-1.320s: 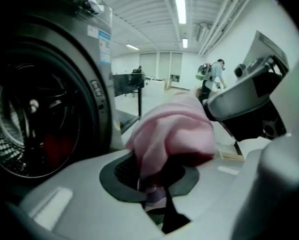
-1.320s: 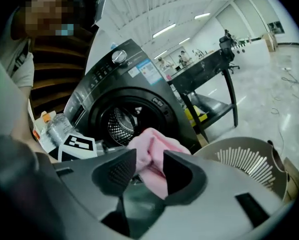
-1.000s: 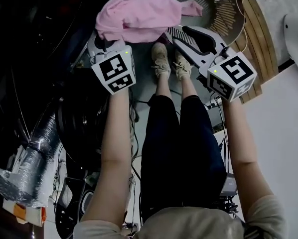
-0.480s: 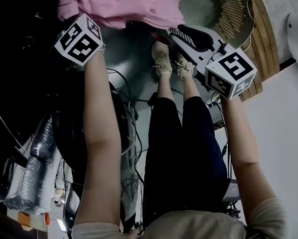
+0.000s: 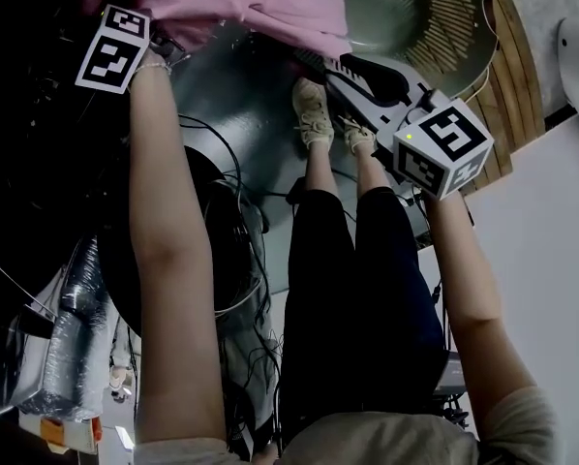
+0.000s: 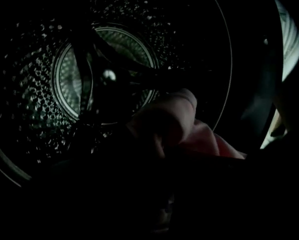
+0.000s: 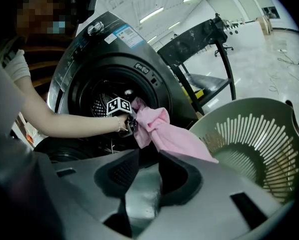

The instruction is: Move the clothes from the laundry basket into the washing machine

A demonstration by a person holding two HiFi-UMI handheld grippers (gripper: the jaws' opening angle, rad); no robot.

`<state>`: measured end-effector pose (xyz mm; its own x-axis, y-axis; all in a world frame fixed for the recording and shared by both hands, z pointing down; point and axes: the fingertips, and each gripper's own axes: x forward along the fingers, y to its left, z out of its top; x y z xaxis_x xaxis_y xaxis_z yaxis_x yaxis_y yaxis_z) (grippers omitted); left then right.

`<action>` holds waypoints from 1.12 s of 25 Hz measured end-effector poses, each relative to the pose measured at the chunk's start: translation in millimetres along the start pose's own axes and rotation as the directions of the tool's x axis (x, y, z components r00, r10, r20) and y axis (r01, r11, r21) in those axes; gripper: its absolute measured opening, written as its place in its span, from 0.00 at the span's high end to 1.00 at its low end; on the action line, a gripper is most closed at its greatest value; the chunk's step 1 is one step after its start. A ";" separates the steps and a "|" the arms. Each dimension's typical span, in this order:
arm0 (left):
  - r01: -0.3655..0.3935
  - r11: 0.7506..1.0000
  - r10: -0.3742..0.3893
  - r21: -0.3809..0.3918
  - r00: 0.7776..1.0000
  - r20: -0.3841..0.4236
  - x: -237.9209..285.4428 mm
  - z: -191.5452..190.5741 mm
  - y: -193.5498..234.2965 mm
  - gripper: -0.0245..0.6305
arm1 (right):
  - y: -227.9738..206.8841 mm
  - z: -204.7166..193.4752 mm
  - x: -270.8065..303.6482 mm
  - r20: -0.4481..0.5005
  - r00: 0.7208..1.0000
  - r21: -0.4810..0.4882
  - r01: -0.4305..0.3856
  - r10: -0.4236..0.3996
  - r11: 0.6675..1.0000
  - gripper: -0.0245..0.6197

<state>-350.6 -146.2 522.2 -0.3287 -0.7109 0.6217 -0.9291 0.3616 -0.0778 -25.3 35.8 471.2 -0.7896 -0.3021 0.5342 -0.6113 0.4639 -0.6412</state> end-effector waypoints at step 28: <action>0.373 0.927 -0.360 0.026 0.908 -0.215 -107.5 -128.3 -172.0 0.79 | -3.9 4.1 -10.8 0.049 0.998 0.056 0.028 -0.031 0.998 0.79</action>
<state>-133.7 -54.5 568.7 0.0719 -0.6461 0.7598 -0.9887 0.0544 0.1398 -14.7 33.8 465.7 -0.7719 -0.3572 0.5259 -0.6354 0.4082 -0.6555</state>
